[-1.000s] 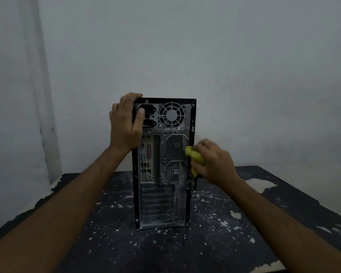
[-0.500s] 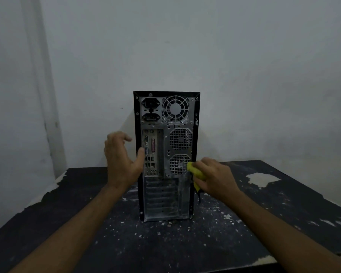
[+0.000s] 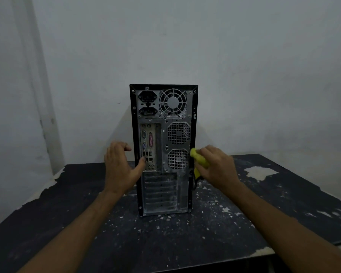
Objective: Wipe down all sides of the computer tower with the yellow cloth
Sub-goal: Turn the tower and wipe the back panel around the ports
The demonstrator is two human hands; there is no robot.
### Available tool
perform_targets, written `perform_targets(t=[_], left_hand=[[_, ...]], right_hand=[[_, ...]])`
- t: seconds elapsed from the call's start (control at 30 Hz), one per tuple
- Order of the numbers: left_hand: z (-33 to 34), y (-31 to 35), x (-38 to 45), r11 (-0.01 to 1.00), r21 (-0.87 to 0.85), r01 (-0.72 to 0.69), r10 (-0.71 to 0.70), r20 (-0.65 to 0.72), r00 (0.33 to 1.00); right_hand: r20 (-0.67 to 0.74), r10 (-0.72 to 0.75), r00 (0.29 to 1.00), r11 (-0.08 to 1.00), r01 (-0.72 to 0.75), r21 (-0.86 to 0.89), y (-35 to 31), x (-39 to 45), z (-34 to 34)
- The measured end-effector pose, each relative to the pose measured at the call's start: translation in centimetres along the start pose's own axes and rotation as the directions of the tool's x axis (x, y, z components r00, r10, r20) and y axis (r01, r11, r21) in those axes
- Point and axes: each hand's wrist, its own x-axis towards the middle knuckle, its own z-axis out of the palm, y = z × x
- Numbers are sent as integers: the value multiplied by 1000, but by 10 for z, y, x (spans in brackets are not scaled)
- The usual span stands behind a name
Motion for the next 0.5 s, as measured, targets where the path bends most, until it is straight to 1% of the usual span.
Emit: perform_targets(t=[0.07, 0.1, 0.13, 0.23, 0.27, 0.3, 0.37, 0.4, 0.43, 0.5], left_hand=[[1, 1, -1, 1000, -9, 11, -11, -13, 1000], [3, 1, -2, 1000, -20, 20, -20, -20, 1000], [6, 1, -4, 999, -35, 31, -32, -31, 999], [14, 3, -9, 992, -106, 62, -70, -69, 995], [16, 3, -14, 989, -133, 72, -83, -79, 993], [17, 4, -18, 984, -159, 78, -93, -87, 992], [17, 3, -30, 974, -204, 96, -114, -81, 990], [17, 2, -38, 970, -219, 107, -125, -73, 989], [18, 1, -47, 966, -230, 119, -137, -61, 989], [20, -3, -64, 962, -236, 135, -148, -38, 988]], right_hand=[[113, -150, 982, 988, 154, -26, 0, -30, 8], [151, -183, 972, 982, 189, -29, 1, -37, 7], [156, -169, 973, 985, 174, -18, 1, -33, 5], [28, 4, 1000, 999, -5, 41, -5, -5, -3], [19, 10, 1000, 998, -11, 54, -8, -5, -1], [31, -33, 999, 998, 32, 45, -11, -12, 3], [114, -154, 982, 988, 153, 11, -16, -38, 15], [140, -178, 974, 984, 179, 0, -17, -48, 19], [141, -161, 977, 987, 163, -3, -18, -51, 21], [53, -57, 997, 998, 57, 9, -20, -39, 21]])
